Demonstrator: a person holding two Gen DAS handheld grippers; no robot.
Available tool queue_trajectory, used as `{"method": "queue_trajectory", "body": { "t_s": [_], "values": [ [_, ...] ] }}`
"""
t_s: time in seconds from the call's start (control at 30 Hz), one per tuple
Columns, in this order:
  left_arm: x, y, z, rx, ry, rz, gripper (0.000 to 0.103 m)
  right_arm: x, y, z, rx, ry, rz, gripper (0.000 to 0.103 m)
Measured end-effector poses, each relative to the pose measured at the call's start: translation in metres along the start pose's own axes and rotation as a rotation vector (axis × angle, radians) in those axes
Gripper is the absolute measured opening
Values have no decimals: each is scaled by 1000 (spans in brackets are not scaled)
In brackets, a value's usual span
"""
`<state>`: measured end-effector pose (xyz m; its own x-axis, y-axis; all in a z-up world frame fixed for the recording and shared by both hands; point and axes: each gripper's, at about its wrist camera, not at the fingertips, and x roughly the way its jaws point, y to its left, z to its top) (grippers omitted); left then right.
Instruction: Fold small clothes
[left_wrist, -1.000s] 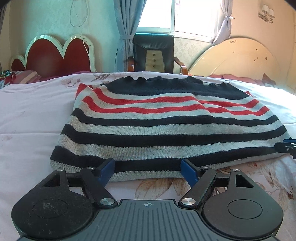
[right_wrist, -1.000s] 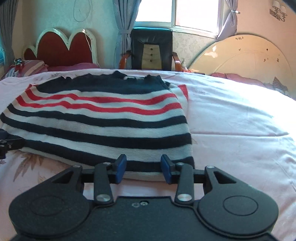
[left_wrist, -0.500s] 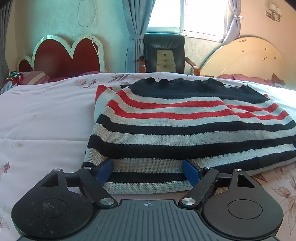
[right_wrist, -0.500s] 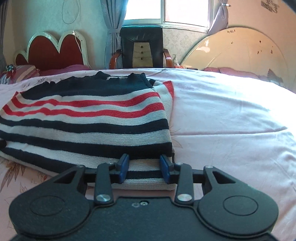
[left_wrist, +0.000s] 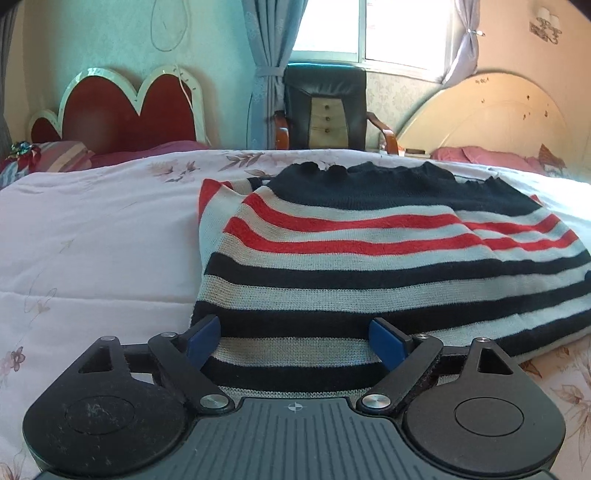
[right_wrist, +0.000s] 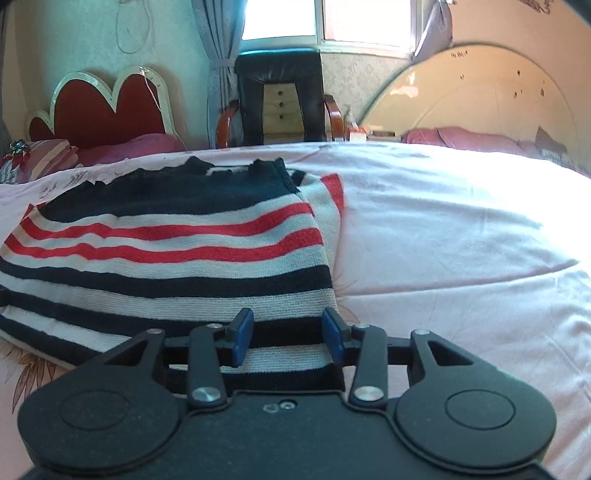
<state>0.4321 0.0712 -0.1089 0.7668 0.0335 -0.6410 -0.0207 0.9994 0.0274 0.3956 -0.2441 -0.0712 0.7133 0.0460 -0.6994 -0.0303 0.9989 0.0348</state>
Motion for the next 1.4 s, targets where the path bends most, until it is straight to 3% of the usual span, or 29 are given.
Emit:
{"method": "queue_trajectory", "body": {
  "t_s": [0.1, 0.2, 0.27, 0.3, 0.33, 0.37, 0.4, 0.47, 0.63, 0.7, 0.9, 0.93, 0.97, 1.0, 1.07, 1.17, 1.23, 1.3, 1.4],
  "values": [
    [-15, -1, -2, -26, -1, 7, 87, -5, 4, 4, -10, 1, -7, 43],
    [-39, 10, -14, -169, -26, -33, 87, -19, 2, 1, 19, -34, 48, 37],
    [-54, 18, -26, -282, -59, -65, 87, -25, 1, -1, 39, -39, 85, 16],
    [-56, 24, -32, -358, -69, -107, 87, -29, 2, -2, 50, -39, 105, 13],
    [-54, 30, -39, -445, -65, -148, 84, -31, 4, -3, 59, -42, 118, 11],
    [-50, 37, -46, -533, -55, -179, 67, -32, 7, -3, 64, -46, 131, 11],
    [-43, 43, -54, -631, -34, -217, 60, -34, 12, -3, 63, -48, 150, 11],
    [-30, 52, -69, -789, -10, -242, 58, -33, 23, -2, 55, -46, 176, 11],
    [-11, 62, -87, -991, -128, -302, 58, -31, 52, 1, 43, -45, 238, 12],
    [-1, 67, -84, -1023, -164, -327, 57, -29, 58, 3, 58, -42, 261, 11],
    [36, 70, -57, -1032, -193, -295, 54, -1, 76, 29, 125, -27, 350, 2],
    [41, 68, -51, -1022, -185, -283, 49, 5, 81, 32, 127, -22, 356, 2],
    [46, 69, -47, -1018, -165, -272, 26, 11, 85, 36, 127, -18, 363, 2],
    [52, 73, -46, -1042, -138, -285, 19, 16, 90, 39, 124, -11, 364, 2],
    [47, 78, -46, -1079, -184, -344, 18, 25, 98, 44, 110, 1, 361, 2],
    [32, 77, -47, -1029, -263, -382, 18, 29, 109, 49, 88, -11, 370, 2],
    [50, 82, -63, -1053, -170, -324, 17, 38, 113, 47, 72, 5, 368, 2],
    [52, 83, -65, -1025, -194, -339, 17, 64, 116, 35, 52, 100, 346, 0],
    [55, 83, -60, -1027, -192, -336, 17, 64, 108, 31, 84, 72, 383, 0]
  ]
}}
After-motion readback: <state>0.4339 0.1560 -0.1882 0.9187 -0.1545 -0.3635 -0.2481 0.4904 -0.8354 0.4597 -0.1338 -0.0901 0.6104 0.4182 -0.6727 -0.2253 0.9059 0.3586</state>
